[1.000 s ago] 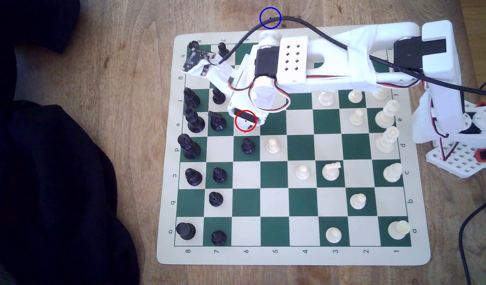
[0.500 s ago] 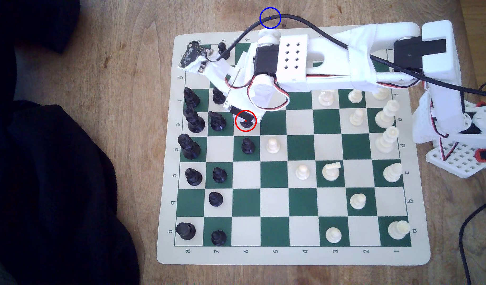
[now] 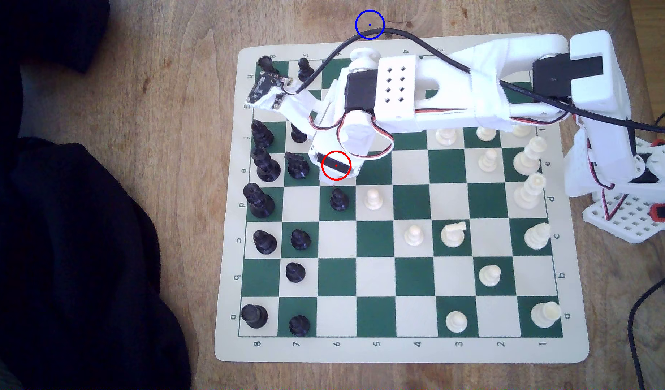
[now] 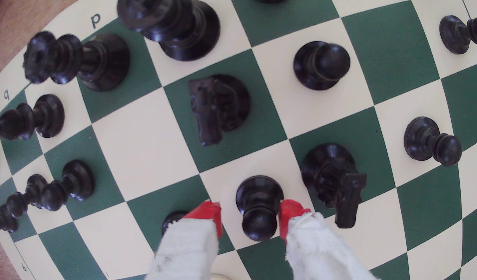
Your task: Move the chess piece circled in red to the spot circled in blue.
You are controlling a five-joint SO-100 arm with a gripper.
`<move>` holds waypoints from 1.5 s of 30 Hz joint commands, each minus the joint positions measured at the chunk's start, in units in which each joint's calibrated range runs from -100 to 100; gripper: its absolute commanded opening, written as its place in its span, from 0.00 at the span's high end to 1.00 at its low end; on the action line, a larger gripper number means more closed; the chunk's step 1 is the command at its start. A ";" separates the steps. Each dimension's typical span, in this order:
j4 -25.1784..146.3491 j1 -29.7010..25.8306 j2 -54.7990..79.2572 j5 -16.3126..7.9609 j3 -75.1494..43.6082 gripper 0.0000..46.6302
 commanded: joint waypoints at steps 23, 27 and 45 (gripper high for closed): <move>18.31 8.90 -22.10 0.98 -15.75 1.00; 14.79 17.58 -21.33 1.27 -14.02 1.00; 2.83 29.78 -1.30 4.40 -14.29 1.00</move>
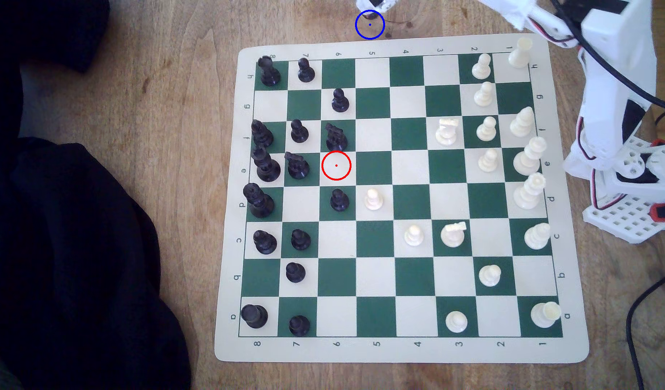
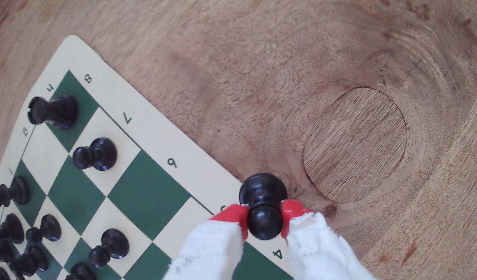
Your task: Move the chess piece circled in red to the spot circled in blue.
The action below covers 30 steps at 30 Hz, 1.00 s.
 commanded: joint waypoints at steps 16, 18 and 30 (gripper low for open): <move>-2.62 0.41 5.90 0.44 -7.71 1.00; -2.62 0.33 6.41 0.34 -8.53 1.00; -3.28 -0.29 8.11 0.24 -9.35 0.98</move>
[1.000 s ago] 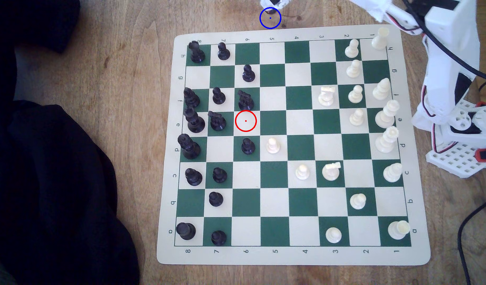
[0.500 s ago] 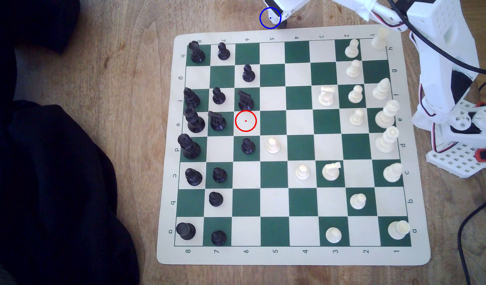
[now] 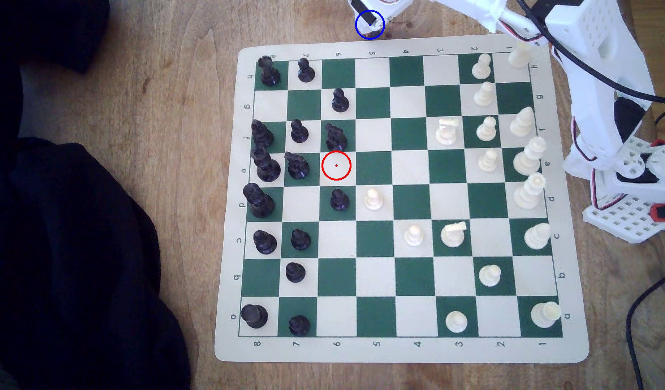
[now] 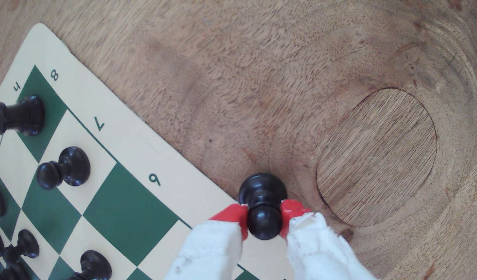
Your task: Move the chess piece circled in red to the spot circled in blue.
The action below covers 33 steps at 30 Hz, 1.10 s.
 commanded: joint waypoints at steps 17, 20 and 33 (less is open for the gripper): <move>-1.55 -0.07 -0.67 -0.83 -5.10 0.66; -1.55 0.01 -0.59 -0.83 -5.10 0.64; -1.31 0.08 -8.31 -0.49 4.06 0.53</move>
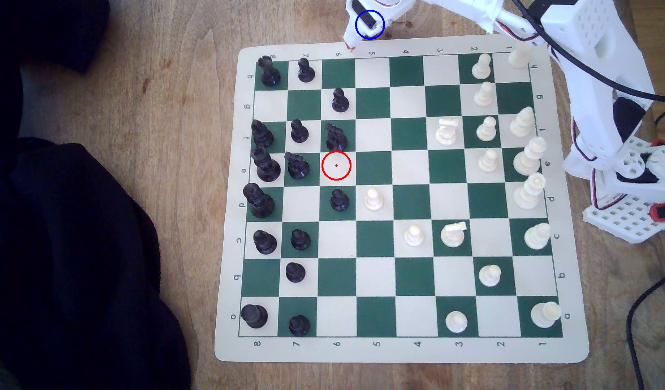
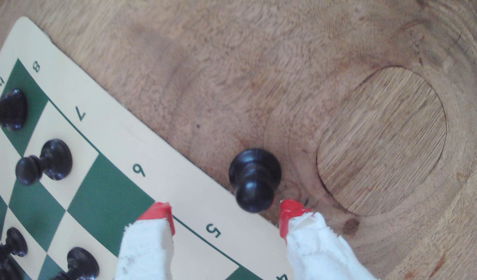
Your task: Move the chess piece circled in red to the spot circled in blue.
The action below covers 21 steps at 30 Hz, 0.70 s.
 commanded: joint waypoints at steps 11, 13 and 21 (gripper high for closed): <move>-2.56 -2.18 -35.97 0.68 31.26 0.52; -2.97 -2.41 -39.28 0.83 35.25 0.52; -7.81 -3.66 -63.56 2.93 64.17 0.51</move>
